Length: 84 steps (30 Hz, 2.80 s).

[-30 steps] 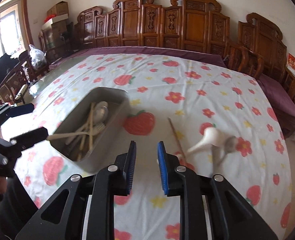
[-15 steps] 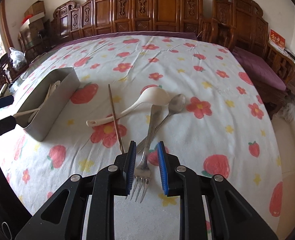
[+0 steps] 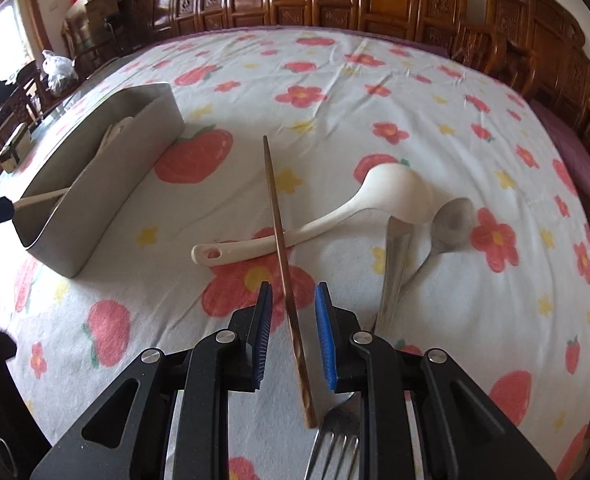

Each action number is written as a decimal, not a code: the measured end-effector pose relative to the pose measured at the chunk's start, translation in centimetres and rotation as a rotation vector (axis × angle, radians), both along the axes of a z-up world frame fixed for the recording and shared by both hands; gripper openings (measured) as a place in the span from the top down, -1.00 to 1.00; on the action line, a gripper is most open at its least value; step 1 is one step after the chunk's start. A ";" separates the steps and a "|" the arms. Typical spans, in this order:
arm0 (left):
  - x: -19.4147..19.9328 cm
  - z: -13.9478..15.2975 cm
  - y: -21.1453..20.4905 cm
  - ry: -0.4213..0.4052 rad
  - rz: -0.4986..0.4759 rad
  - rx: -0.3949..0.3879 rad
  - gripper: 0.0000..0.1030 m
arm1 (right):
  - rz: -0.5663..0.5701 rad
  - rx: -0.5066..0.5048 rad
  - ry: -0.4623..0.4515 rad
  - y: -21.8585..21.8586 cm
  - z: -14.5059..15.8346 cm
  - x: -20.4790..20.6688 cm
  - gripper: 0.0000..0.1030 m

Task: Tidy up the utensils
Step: 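Move the right tool to a brown chopstick and grasp it, then grasp the white plastic ladle with the left tool while the right tool holds the chopstick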

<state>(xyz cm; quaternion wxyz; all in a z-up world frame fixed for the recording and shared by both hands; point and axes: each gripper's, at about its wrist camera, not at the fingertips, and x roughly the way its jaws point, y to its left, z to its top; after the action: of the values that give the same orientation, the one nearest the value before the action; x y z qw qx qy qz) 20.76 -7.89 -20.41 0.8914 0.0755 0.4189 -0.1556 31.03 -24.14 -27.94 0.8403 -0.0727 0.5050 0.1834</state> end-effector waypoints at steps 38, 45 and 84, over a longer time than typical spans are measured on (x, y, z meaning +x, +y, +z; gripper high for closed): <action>10.9 -3.1 -11.5 0.124 -0.189 0.124 -0.18 | -0.224 0.131 -0.037 -13.6 3.5 -3.7 0.89; 13.6 -4.5 -12.6 0.171 -0.180 0.151 0.03 | -0.235 0.132 -0.022 -14.4 2.9 -3.3 0.88; 16.1 -5.9 -13.6 0.211 -0.101 0.220 0.94 | -0.252 0.150 0.002 -15.0 2.1 -3.1 0.88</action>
<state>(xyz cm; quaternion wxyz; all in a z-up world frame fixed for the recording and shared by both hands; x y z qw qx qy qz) 36.86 -21.47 -26.29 0.8198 0.1768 0.5205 -0.1604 27.92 -39.15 -25.84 0.8592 0.0544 0.4958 0.1138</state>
